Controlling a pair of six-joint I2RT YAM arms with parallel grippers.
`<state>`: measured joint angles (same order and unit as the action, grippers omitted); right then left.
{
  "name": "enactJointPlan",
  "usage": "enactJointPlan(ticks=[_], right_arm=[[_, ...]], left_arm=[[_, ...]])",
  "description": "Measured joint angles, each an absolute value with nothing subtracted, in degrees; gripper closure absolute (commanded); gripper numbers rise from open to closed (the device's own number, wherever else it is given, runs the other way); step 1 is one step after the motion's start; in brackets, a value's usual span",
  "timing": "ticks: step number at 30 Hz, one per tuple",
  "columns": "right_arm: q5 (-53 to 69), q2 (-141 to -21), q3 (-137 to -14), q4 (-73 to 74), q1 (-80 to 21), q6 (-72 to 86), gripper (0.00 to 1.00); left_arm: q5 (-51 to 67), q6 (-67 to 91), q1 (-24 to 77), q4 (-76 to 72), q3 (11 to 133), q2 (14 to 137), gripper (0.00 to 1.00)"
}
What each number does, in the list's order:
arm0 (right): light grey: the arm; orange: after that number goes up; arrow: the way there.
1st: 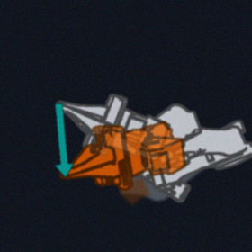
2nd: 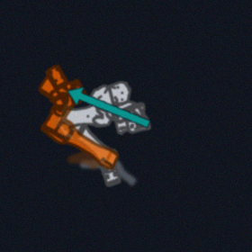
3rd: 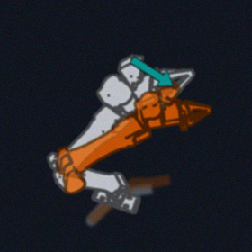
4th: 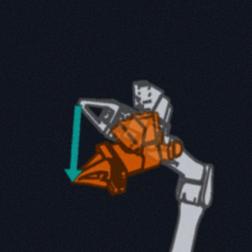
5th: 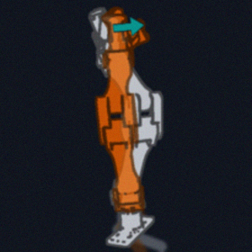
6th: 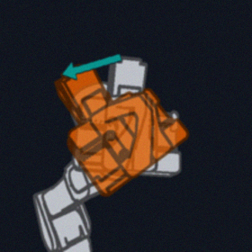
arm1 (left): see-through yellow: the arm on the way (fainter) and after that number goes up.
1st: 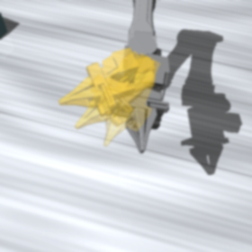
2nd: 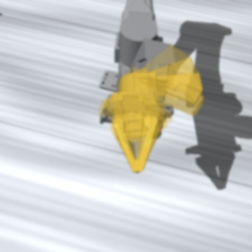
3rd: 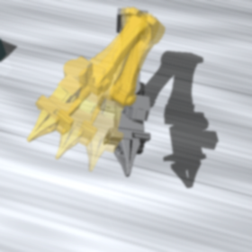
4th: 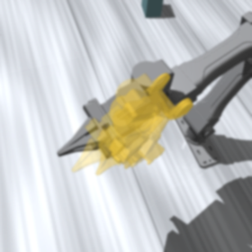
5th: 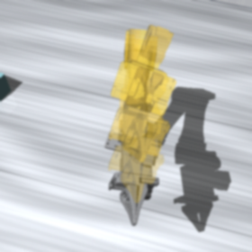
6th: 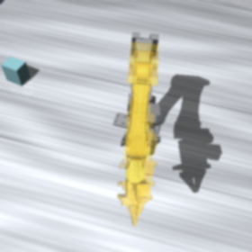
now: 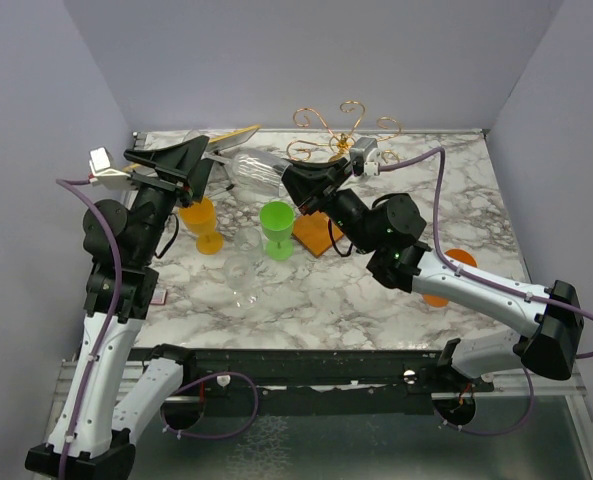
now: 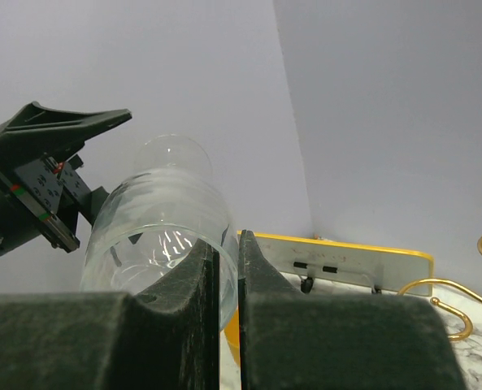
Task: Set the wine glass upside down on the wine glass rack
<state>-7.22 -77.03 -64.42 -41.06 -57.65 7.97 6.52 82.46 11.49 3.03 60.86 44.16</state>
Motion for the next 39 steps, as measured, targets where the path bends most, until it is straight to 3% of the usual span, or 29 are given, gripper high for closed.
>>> enactJointPlan(ticks=[6,22,30,33,39], right_arm=[[-6.7,-77.1,-64.0,-41.7,-57.6,9.0,1.0],[-6.5,-79.7,-63.7,-46.5,-57.6,9.5,0.99],[-6.3,-80.0,-63.7,-46.9,-57.3,9.5,0.99],[-6.3,-80.0,-63.6,-47.2,-57.3,10.0,0.99],[-6.4,-80.0,-63.6,-46.8,-57.1,11.1,0.98]], left_arm=[[5.3,84.3,11.5,1.8,59.2,44.5,0.51],[-1.8,86.3,12.1,-2.6,58.2,46.4,0.6],[-2.7,86.3,12.1,-5.2,58.2,48.7,0.8],[-2.7,86.1,12.3,-6.3,57.9,48.7,1.0],[-2.7,84.8,12.5,-7.9,57.1,48.7,1.0]])
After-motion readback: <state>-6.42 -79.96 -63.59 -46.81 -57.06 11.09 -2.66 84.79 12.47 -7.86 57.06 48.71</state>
